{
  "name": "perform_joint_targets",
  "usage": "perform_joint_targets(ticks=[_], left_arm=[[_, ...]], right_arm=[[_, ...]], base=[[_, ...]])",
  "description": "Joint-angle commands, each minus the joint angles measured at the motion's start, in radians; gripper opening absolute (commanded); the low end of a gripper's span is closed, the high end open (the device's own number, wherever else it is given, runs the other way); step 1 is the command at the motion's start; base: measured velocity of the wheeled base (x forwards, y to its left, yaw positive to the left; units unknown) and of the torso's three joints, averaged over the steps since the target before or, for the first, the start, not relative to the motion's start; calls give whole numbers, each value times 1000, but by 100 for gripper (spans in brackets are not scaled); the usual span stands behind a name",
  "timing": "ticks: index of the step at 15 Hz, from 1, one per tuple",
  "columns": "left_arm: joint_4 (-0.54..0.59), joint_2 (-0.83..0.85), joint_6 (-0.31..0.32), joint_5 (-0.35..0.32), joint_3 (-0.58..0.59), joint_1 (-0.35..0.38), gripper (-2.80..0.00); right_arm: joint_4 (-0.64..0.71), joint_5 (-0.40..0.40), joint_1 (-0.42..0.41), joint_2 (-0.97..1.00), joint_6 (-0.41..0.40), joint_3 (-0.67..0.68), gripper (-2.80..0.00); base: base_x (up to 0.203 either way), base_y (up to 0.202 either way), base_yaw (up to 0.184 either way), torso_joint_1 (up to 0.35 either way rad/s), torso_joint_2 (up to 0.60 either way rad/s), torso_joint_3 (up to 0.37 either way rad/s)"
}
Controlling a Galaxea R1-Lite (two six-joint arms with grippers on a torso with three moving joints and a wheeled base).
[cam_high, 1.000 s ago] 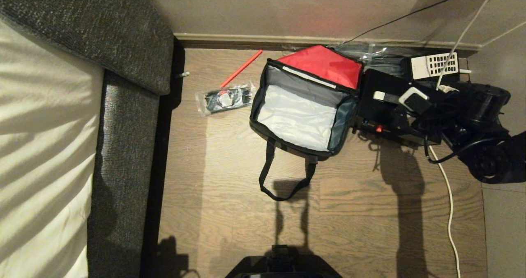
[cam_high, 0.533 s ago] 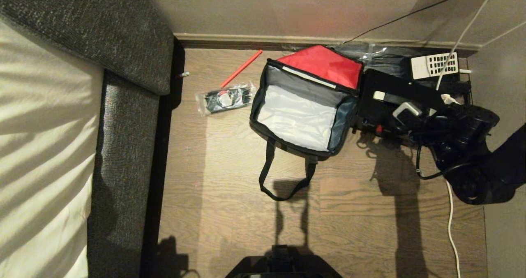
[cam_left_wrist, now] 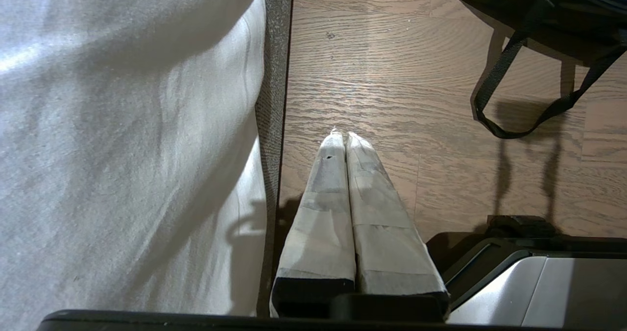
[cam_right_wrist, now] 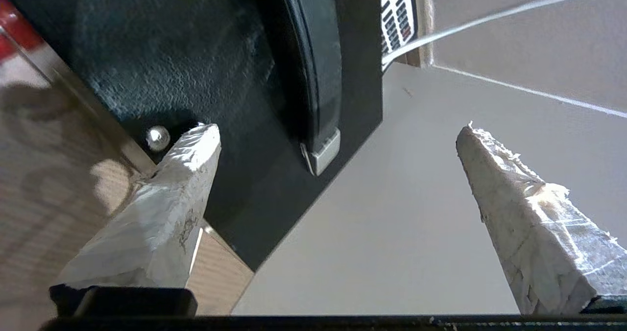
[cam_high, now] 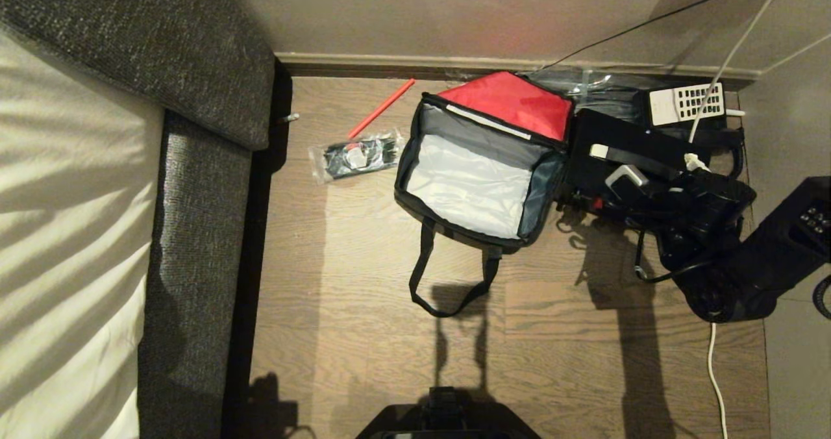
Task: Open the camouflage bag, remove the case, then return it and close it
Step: Grip the handle again
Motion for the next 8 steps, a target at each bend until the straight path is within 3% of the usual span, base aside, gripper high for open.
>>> perform_joint_targets(ticks=[1, 8], left_arm=[[0, 0, 0, 0, 2, 0, -280], [0, 0, 0, 0, 2, 0, -280]], right_arm=[[-12, -13, 0, 45, 1, -28, 0], [-32, -59, 0, 115, 22, -157, 0]], base=[[0, 0, 0, 0, 0, 0], [0, 0, 0, 0, 0, 0]])
